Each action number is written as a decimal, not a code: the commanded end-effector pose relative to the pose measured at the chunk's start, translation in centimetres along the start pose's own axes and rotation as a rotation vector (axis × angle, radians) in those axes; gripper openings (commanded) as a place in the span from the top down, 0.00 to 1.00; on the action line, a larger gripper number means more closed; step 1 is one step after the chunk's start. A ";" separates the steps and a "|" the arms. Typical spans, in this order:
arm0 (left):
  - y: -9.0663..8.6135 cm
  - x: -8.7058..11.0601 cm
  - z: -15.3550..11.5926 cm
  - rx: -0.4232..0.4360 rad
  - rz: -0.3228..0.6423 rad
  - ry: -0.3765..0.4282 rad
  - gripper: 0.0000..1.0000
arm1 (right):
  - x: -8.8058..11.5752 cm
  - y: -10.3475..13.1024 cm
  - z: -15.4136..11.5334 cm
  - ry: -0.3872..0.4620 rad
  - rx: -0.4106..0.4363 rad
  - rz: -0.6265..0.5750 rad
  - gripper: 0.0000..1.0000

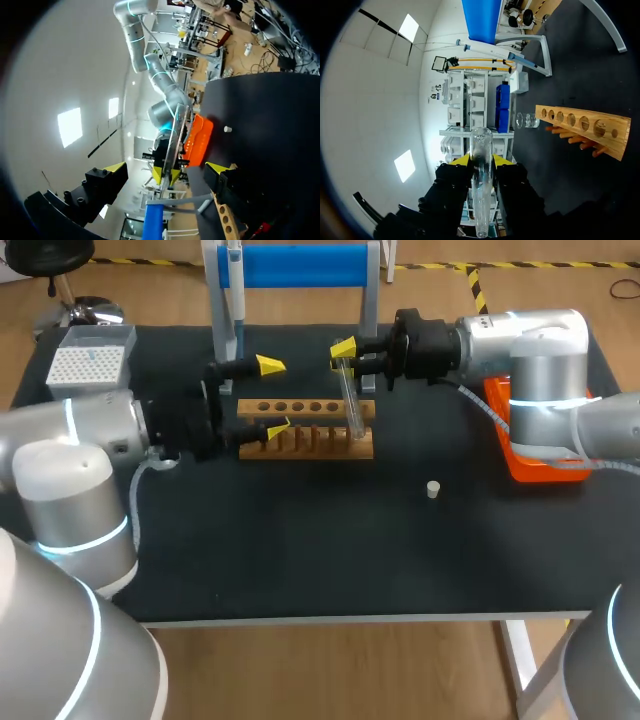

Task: Invert the test tube, pick up the pipette, mount the tip to pipette, aspirate from beaker and dispense into the tube, eject the tip, return the pipette, and cap with the stopper.

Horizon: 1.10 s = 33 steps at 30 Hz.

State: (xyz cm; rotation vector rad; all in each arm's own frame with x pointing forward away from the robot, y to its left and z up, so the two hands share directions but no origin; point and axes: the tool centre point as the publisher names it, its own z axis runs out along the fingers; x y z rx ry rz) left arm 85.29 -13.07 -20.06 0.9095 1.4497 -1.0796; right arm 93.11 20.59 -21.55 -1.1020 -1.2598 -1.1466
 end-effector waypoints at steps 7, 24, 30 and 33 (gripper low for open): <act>-1.1 -0.5 2.2 0.024 0.079 0.000 0.00 | 0.1 -0.1 0.0 -0.004 -0.003 0.000 1.00; -2.9 -0.4 6.3 0.173 0.133 -0.009 0.00 | 0.1 -0.1 0.0 -0.004 -0.003 0.000 1.00; -3.2 0.0 7.3 0.201 0.145 0.009 0.00 | 0.1 -0.1 0.0 -0.004 -0.003 0.000 1.00; -3.3 0.1 7.7 0.209 0.149 0.011 0.00 | 0.1 -0.1 0.0 -0.004 -0.003 0.000 1.00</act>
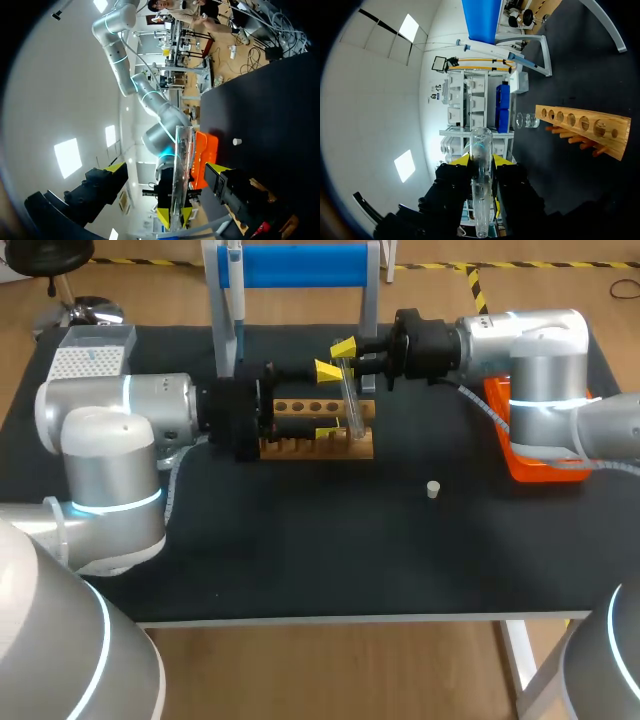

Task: Invert the test tube, pick up the pipette, mount the tip to pipette, aspirate from beaker and dispense into the tube, eject the tip, return the pipette, and cap with the stopper.

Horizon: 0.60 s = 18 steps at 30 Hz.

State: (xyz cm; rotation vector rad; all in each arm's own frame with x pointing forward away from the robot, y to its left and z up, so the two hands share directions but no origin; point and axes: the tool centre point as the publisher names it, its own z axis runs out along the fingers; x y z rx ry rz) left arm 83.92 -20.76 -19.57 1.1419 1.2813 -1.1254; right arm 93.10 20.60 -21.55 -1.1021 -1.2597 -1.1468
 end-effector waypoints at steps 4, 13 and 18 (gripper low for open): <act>0.3 0.4 1.4 0.014 0.019 0.011 0.00 | 0.1 -0.1 0.0 -0.004 -0.003 0.000 1.00; 0.5 0.6 2.0 0.013 0.017 0.002 0.09 | 0.1 -0.1 0.0 -0.004 -0.003 0.000 1.00; 0.3 0.7 2.5 0.024 0.018 0.005 0.14 | 0.1 -0.1 0.0 -0.004 -0.003 0.000 1.00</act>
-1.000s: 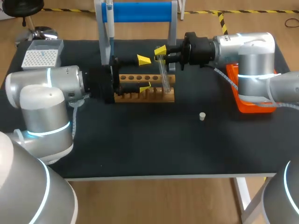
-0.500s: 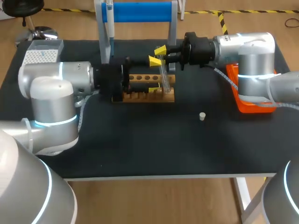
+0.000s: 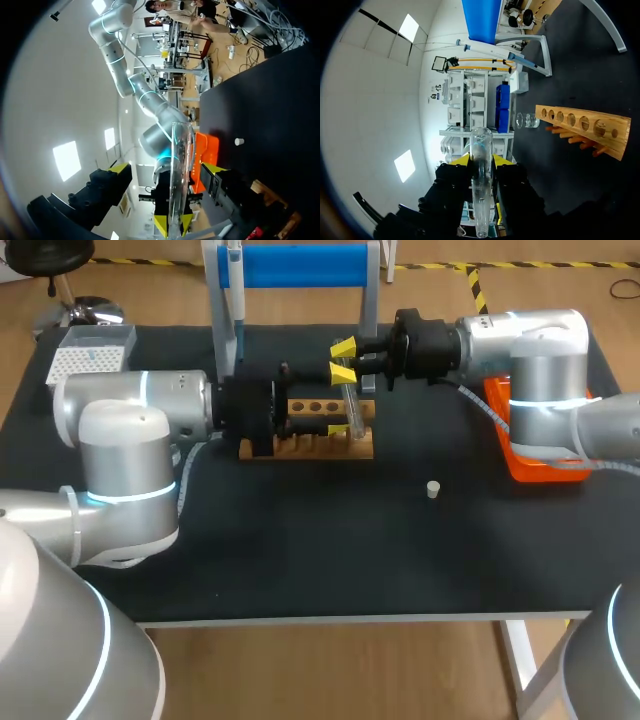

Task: Invert the test tube, pick up the pipette, mount the tip to pipette, aspirate from beaker and dispense into the tube, eject the tip, return the pipette, and cap with the stopper.

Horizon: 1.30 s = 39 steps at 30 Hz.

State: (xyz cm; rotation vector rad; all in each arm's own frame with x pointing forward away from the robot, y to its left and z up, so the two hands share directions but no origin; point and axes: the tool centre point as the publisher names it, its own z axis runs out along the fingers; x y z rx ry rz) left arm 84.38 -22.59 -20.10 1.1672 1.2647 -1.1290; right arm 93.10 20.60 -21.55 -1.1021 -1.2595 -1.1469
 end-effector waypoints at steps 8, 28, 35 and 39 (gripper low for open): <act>-0.2 0.2 1.1 0.017 0.007 0.008 0.25 | 0.1 -0.1 0.0 -0.004 -0.003 0.000 1.00; -0.5 0.4 1.7 0.029 0.005 0.008 0.50 | 0.1 -0.1 0.0 -0.004 -0.003 0.000 1.00; -0.4 0.5 1.6 0.024 0.007 0.012 0.51 | 0.1 -0.1 0.0 -0.004 -0.003 0.000 1.00; -0.4 0.5 1.5 0.022 0.004 0.012 0.54 | 0.1 -0.1 0.0 -0.004 -0.003 0.000 1.00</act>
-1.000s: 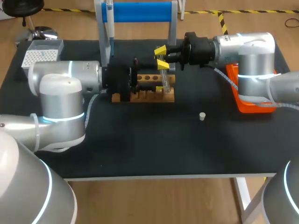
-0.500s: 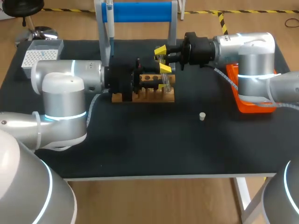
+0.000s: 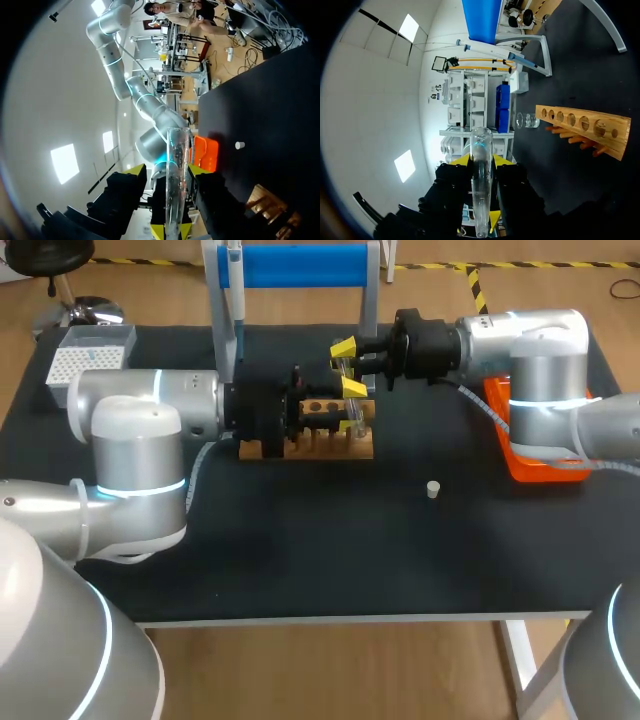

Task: Invert the test tube, pick up the pipette, mount the tip to pipette, aspirate from beaker and dispense into the tube, eject the tip, return the pipette, and cap with the stopper.

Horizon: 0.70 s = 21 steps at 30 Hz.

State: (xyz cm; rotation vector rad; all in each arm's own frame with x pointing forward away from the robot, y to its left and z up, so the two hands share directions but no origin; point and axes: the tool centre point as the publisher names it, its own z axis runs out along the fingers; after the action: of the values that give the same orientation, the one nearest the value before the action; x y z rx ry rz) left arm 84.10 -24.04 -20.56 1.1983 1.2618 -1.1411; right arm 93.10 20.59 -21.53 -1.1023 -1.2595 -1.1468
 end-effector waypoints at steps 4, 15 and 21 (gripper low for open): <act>0.0 0.1 0.0 -0.005 0.000 -0.003 0.67 | 0.1 -0.1 0.0 -0.004 -0.003 0.000 1.00; 0.0 0.2 0.0 -0.002 -0.010 0.003 1.00 | 0.1 -0.1 0.0 -0.004 -0.003 0.000 1.00; -0.1 0.2 -0.1 0.003 -0.017 0.023 1.00 | 0.1 -0.1 0.0 -0.004 -0.003 0.000 0.00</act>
State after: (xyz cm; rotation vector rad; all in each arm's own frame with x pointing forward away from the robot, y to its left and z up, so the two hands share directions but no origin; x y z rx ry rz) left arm 83.96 -23.91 -21.01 1.2004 1.2816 -1.1496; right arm 93.10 20.59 -21.49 -1.1038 -1.2597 -1.1457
